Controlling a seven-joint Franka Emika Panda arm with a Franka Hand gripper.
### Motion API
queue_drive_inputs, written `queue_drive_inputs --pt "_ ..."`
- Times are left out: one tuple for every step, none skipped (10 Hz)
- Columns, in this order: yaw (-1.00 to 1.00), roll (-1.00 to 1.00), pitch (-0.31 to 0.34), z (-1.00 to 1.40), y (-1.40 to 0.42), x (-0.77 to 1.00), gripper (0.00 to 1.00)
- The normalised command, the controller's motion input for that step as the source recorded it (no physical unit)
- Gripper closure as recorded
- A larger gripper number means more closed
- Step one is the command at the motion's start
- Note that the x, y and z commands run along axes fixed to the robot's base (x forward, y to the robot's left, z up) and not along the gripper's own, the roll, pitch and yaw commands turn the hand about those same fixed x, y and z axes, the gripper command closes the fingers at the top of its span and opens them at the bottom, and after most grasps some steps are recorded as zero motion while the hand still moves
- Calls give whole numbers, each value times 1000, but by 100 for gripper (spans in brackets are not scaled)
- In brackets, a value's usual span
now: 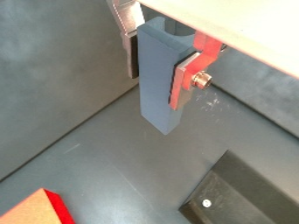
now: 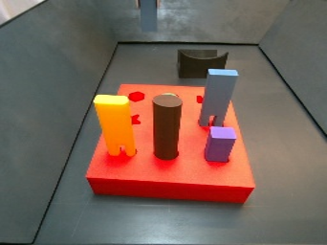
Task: Pick up the arch object. Move up. Rotate the arch object. Move to above the board. Insert the arch object.
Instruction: Move to above the board.
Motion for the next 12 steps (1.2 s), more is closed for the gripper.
queue_drive_inputs --pt "-18 -143 60 1000 48 60 100" --pt "-19 -142 62 1000 47 57 100" --pt "-21 -137 60 1000 46 51 100" --pt "-21 -134 59 1000 46 48 100" --pt "-22 -131 63 1000 47 45 100" --pt "-22 -129 65 1000 47 42 100" --pt "-23 -125 64 829 40 32 100" --pt "-23 -121 64 660 32 23 100" --pt "-22 -117 67 437 25 12 100" --pt "-21 -114 66 326 24 11 100" --pt "-198 281 385 96 -1000 121 100" --pt "-157 305 353 84 -1000 128 100"
